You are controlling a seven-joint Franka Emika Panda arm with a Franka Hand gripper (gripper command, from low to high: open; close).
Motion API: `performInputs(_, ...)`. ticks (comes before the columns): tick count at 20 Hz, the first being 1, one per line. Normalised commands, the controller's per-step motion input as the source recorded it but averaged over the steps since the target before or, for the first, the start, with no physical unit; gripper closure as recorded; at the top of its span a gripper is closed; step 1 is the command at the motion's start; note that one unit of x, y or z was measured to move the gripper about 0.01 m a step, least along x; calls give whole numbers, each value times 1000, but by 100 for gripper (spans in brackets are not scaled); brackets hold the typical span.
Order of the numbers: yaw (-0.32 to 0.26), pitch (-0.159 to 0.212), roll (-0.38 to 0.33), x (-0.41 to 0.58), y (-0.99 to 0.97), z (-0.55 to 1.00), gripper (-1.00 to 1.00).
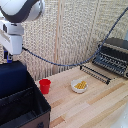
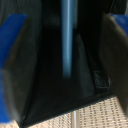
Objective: Gently maneuver your gripper in the book's direction. Confidently hold the book by angling your gripper properly. Relocate the book to the caddy. Pinpoint the back pocket of the caddy and set the book down inside it.
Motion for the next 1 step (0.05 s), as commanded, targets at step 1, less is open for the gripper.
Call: performInputs(1, 19, 111, 46, 166, -117, 331, -100)
